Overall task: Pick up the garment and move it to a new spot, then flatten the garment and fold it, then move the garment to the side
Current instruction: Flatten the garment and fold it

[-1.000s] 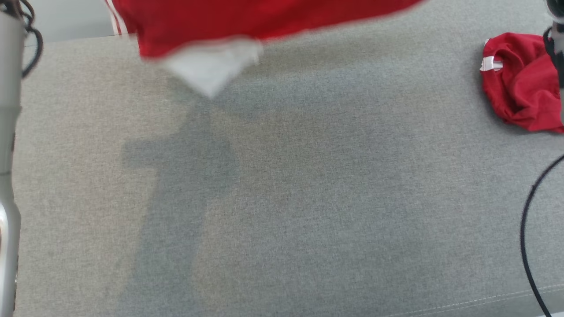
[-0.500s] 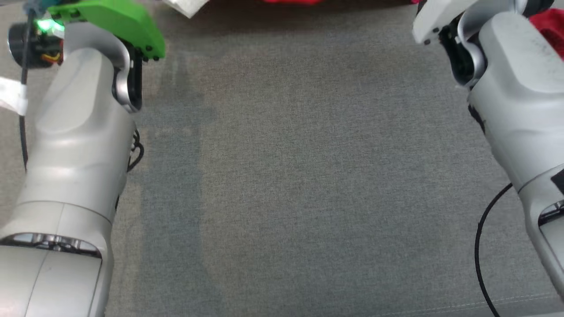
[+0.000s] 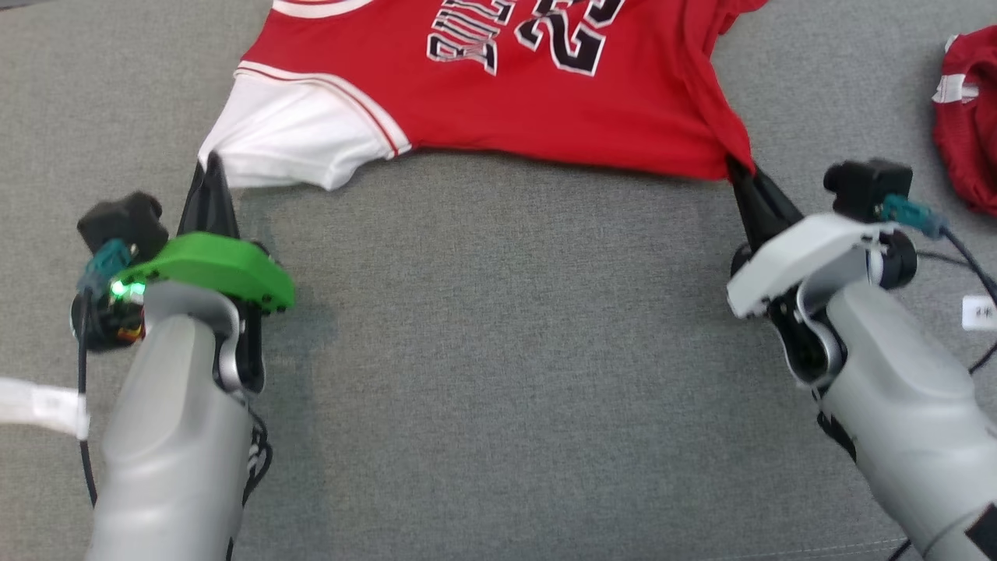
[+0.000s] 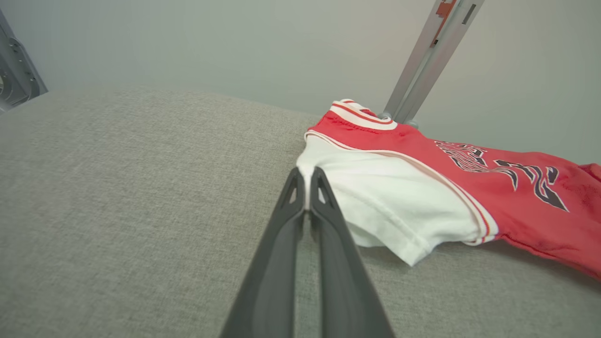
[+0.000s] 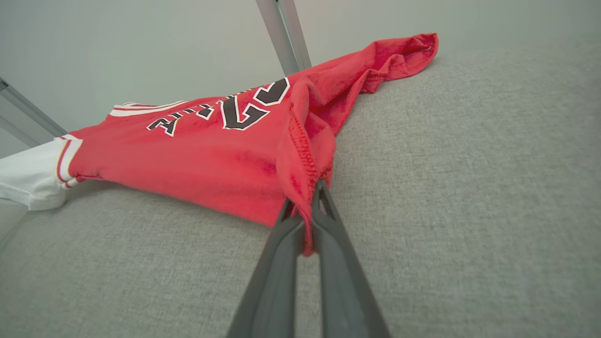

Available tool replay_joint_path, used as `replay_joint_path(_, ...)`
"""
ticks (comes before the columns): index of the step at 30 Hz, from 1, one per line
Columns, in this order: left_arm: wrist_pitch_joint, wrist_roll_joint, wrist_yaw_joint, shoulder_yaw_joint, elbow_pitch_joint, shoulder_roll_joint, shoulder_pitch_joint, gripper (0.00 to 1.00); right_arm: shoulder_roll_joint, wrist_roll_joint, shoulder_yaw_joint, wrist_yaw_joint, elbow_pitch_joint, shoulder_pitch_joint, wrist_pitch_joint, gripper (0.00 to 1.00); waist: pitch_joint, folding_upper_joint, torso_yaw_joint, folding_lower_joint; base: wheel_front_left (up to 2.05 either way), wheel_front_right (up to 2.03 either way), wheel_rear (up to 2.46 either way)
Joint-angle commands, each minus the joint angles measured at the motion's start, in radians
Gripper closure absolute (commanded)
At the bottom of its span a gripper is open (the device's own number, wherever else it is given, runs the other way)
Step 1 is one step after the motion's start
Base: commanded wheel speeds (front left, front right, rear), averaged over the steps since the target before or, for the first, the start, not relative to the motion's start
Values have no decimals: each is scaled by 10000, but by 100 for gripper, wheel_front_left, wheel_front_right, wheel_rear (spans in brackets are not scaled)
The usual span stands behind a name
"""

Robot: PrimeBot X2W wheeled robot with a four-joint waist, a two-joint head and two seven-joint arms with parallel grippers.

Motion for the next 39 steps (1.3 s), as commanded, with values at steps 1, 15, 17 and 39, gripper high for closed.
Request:
replay_joint_path(1,-33,195,-29,257,-395,141,638,100,-67,-67,-170,0,-389,638,-31,100,-508,-1,-31,0,0,0,0)
replay_joint_path(15,1130,1110,898,1089,-6090,213,7402,100,-759,-794,-1511,-9,-3807,6357,116,100,-2224,-1,80,0,0,0,0)
replay_joint_path(17,1771,1143,1133,1019,-7124,253,8124,100,-699,-904,-1940,-9,-4227,7055,332,100,-2307,-1,184,0,0,0,0)
replay_joint_path(39,5050,1091,552,215,-8178,1332,5411,100,604,-2186,-4500,-6,-7297,7157,5167,100,-699,-1,-366,0,0,0,0)
